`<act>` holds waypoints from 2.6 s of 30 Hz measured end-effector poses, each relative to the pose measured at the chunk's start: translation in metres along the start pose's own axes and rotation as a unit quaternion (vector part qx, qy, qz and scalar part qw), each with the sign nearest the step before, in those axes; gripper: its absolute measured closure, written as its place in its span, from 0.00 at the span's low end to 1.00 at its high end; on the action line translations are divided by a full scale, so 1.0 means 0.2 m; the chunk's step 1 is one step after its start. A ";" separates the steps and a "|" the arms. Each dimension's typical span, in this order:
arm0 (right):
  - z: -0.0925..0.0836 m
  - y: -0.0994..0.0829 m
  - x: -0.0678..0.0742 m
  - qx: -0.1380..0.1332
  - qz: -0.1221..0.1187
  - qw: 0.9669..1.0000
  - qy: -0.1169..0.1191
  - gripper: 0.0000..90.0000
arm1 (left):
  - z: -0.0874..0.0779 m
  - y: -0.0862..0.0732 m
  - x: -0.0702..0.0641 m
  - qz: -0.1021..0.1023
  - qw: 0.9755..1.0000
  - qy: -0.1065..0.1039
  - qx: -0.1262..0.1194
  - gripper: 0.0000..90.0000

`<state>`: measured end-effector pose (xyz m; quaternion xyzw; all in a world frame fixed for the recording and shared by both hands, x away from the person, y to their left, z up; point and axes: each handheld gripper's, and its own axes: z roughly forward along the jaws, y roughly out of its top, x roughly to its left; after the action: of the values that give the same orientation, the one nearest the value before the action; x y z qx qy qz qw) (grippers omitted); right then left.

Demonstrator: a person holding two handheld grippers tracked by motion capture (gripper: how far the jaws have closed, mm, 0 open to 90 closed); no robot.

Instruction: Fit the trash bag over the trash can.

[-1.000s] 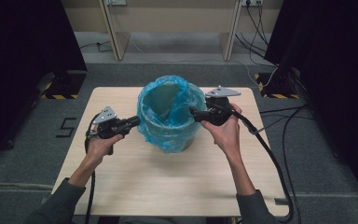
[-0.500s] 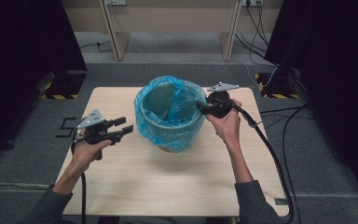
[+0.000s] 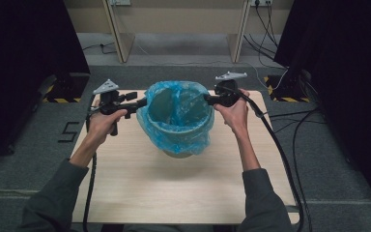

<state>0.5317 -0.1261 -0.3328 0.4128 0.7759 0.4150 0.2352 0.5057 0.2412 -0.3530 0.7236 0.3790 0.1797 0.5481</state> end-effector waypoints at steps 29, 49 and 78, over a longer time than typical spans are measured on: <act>-0.33 -0.45 0.30 -0.003 -0.021 0.998 0.066 0.35 | -0.05 -0.47 -0.06 0.013 0.999 -0.044 0.003 0.94; -0.11 -0.59 0.23 0.013 -0.030 0.995 0.089 0.93 | 0.00 -0.58 -0.11 0.006 0.998 -0.057 0.018 0.92; -0.35 -0.28 0.19 -0.072 0.044 0.996 0.031 0.38 | -0.21 -0.35 0.03 -0.015 1.000 -0.012 0.004 0.32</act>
<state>0.4367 -0.1443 -0.3424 0.4150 0.7324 0.4923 0.2215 0.4567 0.2802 -0.4042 0.7221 0.3839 0.1615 0.5524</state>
